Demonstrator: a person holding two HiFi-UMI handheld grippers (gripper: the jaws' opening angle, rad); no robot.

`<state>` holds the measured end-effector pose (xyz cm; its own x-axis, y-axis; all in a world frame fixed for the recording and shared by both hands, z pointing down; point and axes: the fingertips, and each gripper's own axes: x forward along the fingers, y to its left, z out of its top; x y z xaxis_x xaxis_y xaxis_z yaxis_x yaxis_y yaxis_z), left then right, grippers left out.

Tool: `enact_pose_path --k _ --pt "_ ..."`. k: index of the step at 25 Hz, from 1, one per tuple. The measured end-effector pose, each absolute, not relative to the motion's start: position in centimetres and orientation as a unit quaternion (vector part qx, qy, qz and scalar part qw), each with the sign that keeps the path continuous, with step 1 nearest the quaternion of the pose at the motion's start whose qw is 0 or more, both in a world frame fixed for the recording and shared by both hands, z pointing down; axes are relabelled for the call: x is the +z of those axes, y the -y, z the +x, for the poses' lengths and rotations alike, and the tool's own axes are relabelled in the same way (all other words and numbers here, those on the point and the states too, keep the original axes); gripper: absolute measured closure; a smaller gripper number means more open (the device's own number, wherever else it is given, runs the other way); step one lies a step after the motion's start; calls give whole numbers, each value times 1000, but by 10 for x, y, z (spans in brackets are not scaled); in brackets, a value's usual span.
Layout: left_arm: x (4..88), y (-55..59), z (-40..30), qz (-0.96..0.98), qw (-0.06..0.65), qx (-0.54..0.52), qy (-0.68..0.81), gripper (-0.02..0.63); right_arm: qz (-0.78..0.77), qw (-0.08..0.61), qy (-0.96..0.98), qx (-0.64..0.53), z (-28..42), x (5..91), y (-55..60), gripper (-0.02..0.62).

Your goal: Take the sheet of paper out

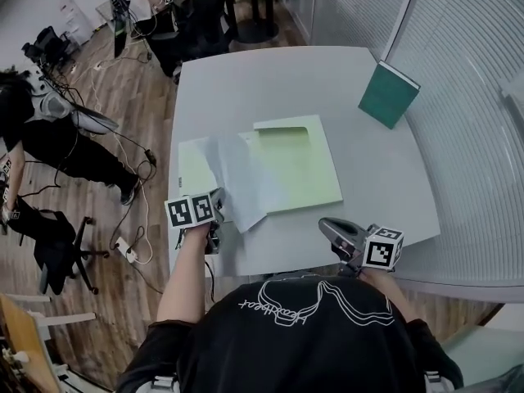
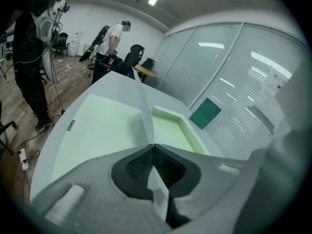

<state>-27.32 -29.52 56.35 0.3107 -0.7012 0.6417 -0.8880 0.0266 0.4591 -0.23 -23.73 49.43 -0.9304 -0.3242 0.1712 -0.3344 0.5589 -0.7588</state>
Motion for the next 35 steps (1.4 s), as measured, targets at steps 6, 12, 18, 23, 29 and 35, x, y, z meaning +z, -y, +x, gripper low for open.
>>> enact_pose_path --k 6,12,18,23,29,35 --pt "524 262 -272 699 392 81 592 592 184 0 889 419 6 481 222 586" --pt "493 233 -261 712 348 64 607 592 180 -7 898 402 14 475 207 586" --pt "456 186 -226 744 300 50 595 592 173 -21 910 375 26 456 173 586" --pt "426 147 -194 770 270 32 577 592 163 -43 917 361 38 437 140 586" --pt "437 89 -141 803 252 15 540 592 168 -55 927 331 58 452 96 586" --pt "406 63 -112 828 258 3 497 592 162 -64 937 303 53 407 77 586"
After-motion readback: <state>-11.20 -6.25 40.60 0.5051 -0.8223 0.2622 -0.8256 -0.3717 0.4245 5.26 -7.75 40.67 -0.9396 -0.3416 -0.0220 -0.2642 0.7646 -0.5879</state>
